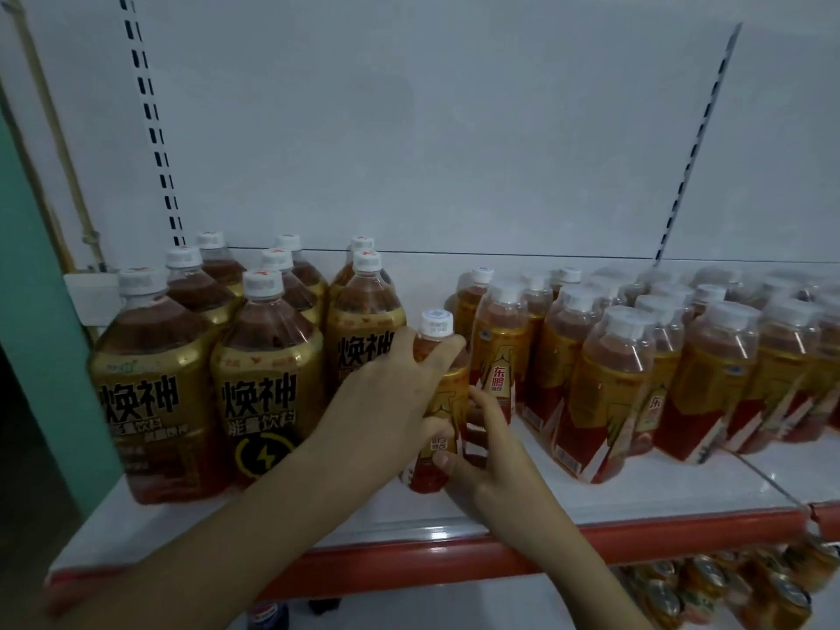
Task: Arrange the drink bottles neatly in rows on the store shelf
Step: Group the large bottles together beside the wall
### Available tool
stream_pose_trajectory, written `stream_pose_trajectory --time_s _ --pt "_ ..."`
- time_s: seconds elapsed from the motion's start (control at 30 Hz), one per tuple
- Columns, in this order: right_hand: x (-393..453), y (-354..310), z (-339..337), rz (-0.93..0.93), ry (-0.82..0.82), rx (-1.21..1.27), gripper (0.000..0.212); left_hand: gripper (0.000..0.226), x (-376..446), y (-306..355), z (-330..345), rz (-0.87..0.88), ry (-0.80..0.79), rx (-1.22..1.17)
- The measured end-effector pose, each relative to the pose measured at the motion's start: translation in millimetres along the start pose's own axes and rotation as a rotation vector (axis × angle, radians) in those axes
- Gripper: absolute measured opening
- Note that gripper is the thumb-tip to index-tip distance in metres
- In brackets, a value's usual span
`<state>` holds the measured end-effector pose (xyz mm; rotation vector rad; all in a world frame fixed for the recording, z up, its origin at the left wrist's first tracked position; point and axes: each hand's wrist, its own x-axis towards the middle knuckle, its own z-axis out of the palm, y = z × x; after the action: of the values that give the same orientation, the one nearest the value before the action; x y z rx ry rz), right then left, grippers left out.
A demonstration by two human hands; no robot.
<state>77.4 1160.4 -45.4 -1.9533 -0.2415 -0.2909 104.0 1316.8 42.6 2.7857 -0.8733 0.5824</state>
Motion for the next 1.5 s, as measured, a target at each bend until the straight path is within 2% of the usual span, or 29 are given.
stream_pose_trajectory --time_s 0.07,0.17,0.23,0.3,0.37,0.47,0.57,0.67,0.73,0.9,0.97,1.03,1.07,1.13,1.2,1.37,1.43,1.5 --pt "2 -1 -17 -0.002 0.018 -0.014 0.057 0.083 13 11 10 -0.029 0.002 -0.149" --pt "6 -3 -32 -0.004 0.236 0.061 0.044 0.082 29 19 22 -0.027 0.005 -0.251" --pt "13 -8 -34 0.010 0.323 0.150 0.051 0.084 36 24 27 -0.009 0.032 -0.310" --pt "26 -5 -32 0.037 0.334 0.220 0.069 0.093 41 27 32 -0.018 0.063 -0.398" --pt "41 6 -27 0.075 0.336 0.266 0.081 0.113 42 26 37 -0.062 0.072 -0.529" --pt "55 25 -22 0.092 0.308 0.368 0.075 0.140 45 18 51 -0.150 0.042 -0.792" --pt "58 27 -21 0.078 0.293 0.523 0.068 0.149 44 16 72 -0.209 -0.022 -0.959" --pt "58 23 -19 0.133 0.231 0.640 0.059 0.145 39 22 96 -0.198 -0.001 -1.014" --pt "60 22 -17 0.178 0.210 0.673 0.061 0.143 36 22 105 -0.212 0.043 -1.043" --pt "64 21 -19 0.234 0.194 0.659 0.104 0.139 30 19 111 -0.242 0.134 -1.009" --pt "65 21 -21 0.256 0.184 0.654 0.112 0.137 30 21 112 -0.242 0.181 -0.972" --pt "64 18 -25 0.280 0.157 0.645 0.110 0.135 31 23 112 -0.241 0.208 -0.953" --pt "63 15 -28 0.285 0.131 0.630 0.102 0.135 31 23 111 -0.239 0.217 -0.938" --pt "62 5 -36 0.266 0.083 0.574 0.071 0.138 31 23 111 -0.234 0.227 -0.907" --pt "66 -15 -46 0.171 0.104 0.485 0.047 0.140 30 23 112 -0.223 0.221 -0.906" --pt "125 -83 -79 -0.070 0.458 -0.013 0.026 0.132 26 23 117 -0.210 0.235 -0.951" --pt "161 -102 -95 -0.084 0.419 -0.250 0.026 0.131 25 25 115 -0.189 0.261 -0.941" --pt "190 -113 -103 -0.014 0.254 -0.565 0.024 0.131 24 28 112 -0.174 0.289 -0.913"
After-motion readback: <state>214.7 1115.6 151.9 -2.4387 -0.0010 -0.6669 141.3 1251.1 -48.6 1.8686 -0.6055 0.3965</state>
